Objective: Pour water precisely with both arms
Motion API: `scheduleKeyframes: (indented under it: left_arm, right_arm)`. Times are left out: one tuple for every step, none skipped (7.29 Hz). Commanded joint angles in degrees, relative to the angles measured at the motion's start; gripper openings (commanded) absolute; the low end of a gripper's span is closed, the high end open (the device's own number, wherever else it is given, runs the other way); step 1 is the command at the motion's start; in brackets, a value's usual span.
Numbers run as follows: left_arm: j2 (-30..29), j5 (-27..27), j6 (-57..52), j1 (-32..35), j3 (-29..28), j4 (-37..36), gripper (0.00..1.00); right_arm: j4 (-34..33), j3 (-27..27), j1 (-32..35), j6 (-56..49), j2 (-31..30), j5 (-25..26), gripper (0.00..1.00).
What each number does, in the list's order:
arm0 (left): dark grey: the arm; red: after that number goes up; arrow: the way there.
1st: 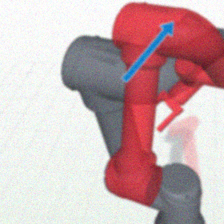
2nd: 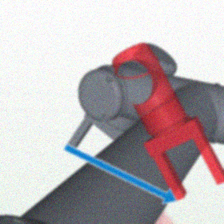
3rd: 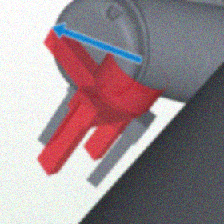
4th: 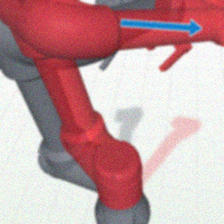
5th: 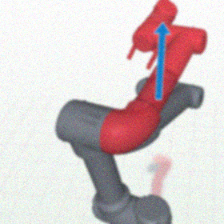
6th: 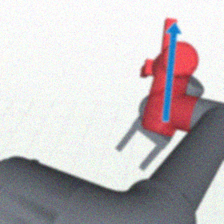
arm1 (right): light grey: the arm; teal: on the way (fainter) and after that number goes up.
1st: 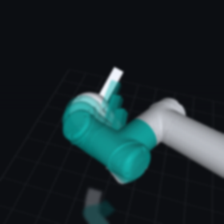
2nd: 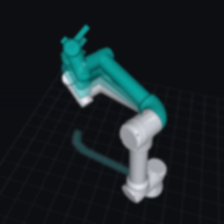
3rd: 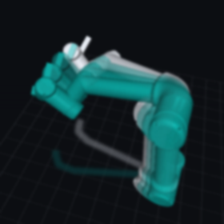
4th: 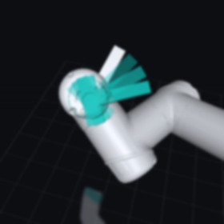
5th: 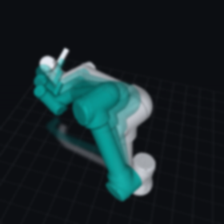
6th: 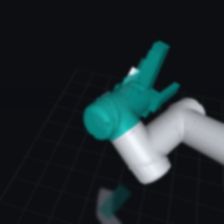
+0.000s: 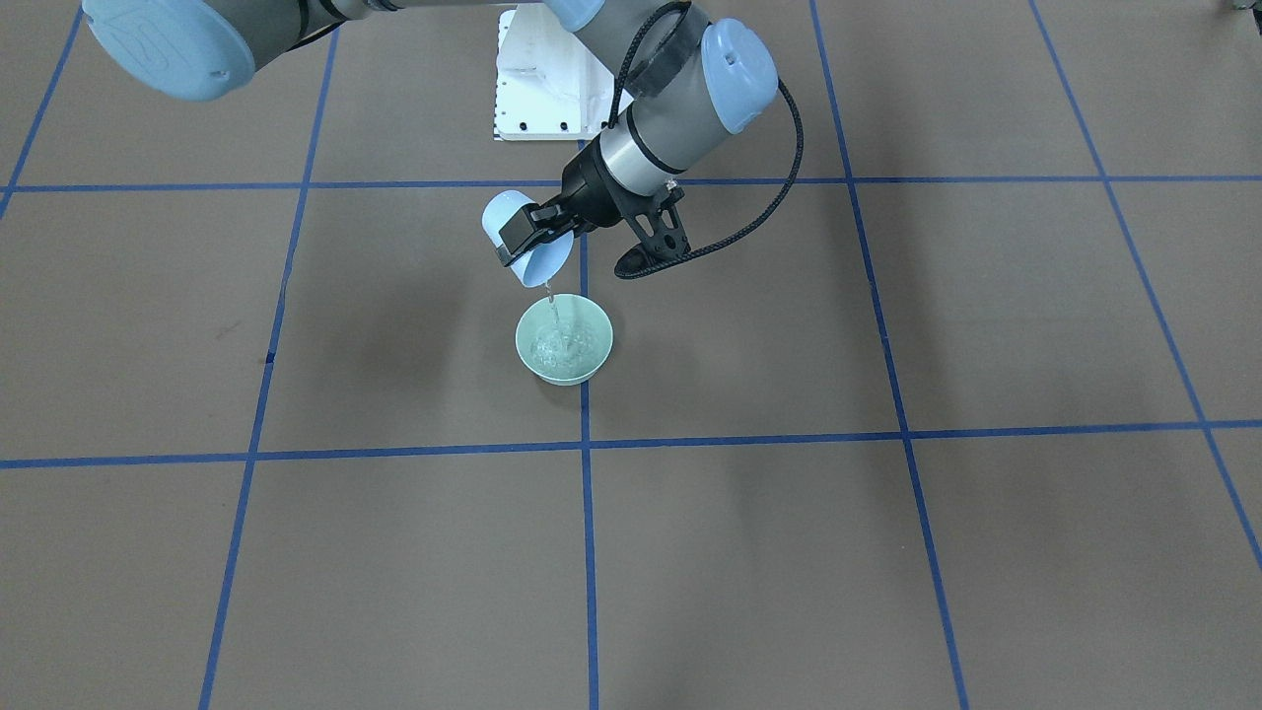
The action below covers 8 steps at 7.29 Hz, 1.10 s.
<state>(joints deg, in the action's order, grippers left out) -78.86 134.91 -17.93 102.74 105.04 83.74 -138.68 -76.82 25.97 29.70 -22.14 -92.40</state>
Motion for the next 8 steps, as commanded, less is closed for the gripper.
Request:
scheduleKeyframes:
  left_arm:
    - [-0.24,0.0,0.09,0.0,0.08,-0.07,1.0]
    - [-0.33,0.0,0.09,0.0,0.17,-0.16,1.0]
    - [-0.33,0.09,0.09,0.0,0.43,-0.24,1.0]
    - [-0.42,1.31,0.26,0.0,0.43,-0.16,1.0]
    - [-0.59,1.58,0.44,0.0,0.52,-0.07,1.0]
    - [-0.6,1.58,0.44,0.0,0.69,0.02,1.0]
    - [-0.68,1.58,0.44,-0.08,0.69,0.11,1.0]
    - [-0.68,1.58,0.44,-0.09,0.69,0.19,1.0]
  right_arm:
    - [-0.01,0.01,0.31,-0.34,-0.1,0.11,0.0]
    - [0.69,-0.43,0.57,-0.26,-0.19,0.02,0.0]
    - [2.35,-1.74,1.36,-0.26,-0.8,-0.24,0.0]
    - [3.41,-5.84,2.06,0.09,-3.59,-0.41,0.0]
    - [5.42,-12.93,3.64,0.53,-8.23,-0.5,0.0]
    - [7.88,-21.61,5.48,0.71,-14.8,-0.59,0.0]
    - [11.21,-26.83,7.33,0.71,-19.74,-0.68,0.0]
    - [15.07,-29.58,8.82,0.88,-23.53,-0.68,0.0]
